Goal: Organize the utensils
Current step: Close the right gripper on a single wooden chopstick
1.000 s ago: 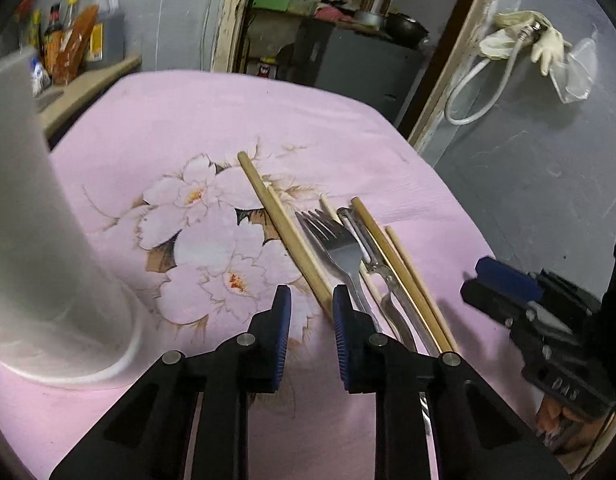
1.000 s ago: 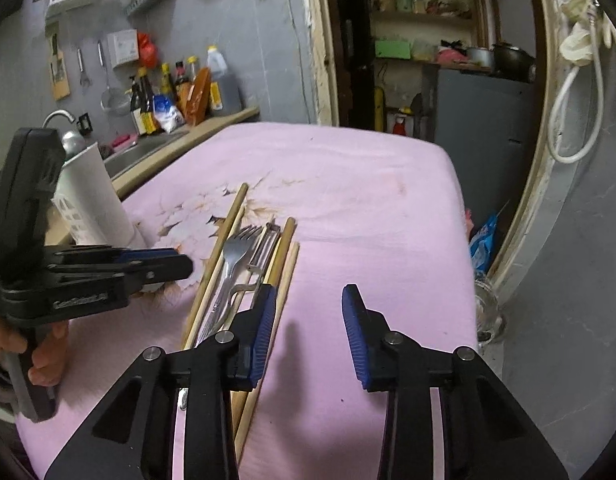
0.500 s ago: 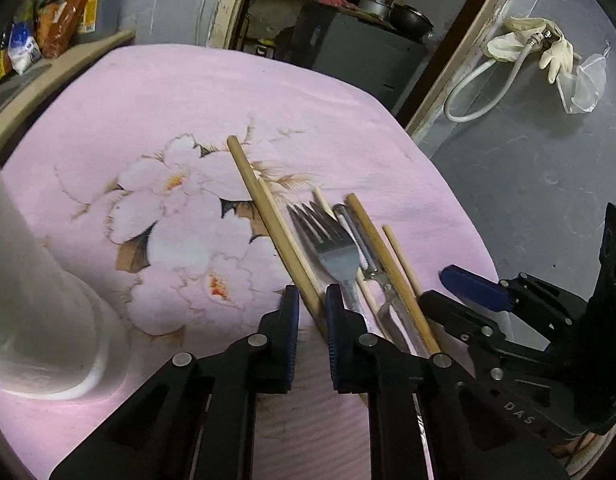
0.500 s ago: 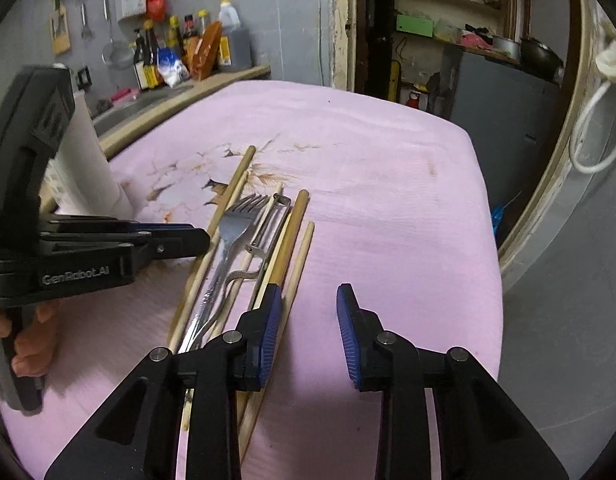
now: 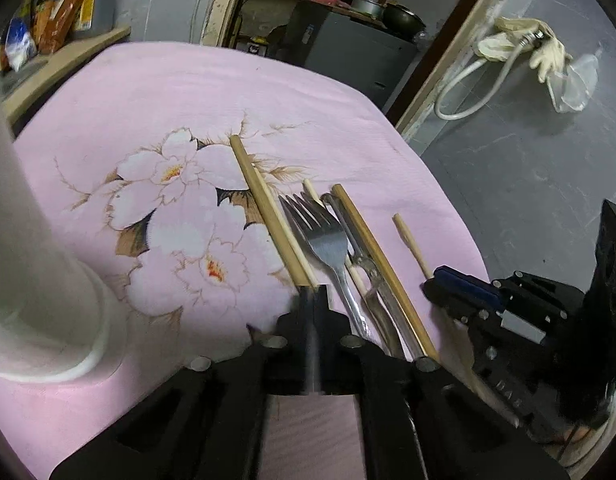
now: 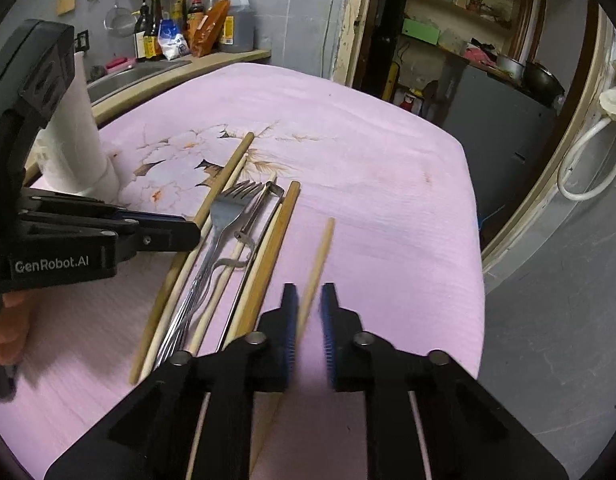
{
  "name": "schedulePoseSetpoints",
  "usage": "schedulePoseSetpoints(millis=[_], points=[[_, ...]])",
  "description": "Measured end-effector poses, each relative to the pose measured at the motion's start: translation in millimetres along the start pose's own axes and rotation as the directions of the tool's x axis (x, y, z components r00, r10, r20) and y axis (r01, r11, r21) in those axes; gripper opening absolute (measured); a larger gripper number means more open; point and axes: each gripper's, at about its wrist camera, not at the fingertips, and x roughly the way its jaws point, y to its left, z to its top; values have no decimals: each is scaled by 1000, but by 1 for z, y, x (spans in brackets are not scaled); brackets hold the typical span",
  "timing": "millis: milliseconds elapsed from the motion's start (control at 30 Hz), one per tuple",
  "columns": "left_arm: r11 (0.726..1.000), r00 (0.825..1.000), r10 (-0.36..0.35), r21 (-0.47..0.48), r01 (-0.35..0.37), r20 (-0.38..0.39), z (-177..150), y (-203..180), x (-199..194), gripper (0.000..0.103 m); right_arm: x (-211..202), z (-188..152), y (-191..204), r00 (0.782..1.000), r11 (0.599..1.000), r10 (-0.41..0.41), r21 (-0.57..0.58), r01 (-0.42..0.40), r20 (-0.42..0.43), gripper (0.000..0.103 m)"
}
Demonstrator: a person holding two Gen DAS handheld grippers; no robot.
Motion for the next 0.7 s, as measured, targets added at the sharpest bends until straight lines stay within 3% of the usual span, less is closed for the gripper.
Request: schedulePoseSetpoints(millis=[133,333,467,600,700], points=[[1000,999,-8,4,8,-48,-12,2,-1,0,-8,-8,-3,1000,1000,5,12,-5,-3,5],[997,998,-60,-43,60,7,-7,11,-14,0,-10,-11,-1,1000,1000,11,24,-11,-11,5],[997,998,-63,-56,62,-21,-2,9,-5,0,-11,-12,-2,1000,999,20,30,-20,-7,5],[997,998,-53,-64,52,-14,4,7,-1,18,-10,-13,-6,999,998,45,50,-45,2,5],[996,998,-54,-71,53,-18,7,6,3,20,-10,-12,-7,999,997,50,51,-50,6,5]])
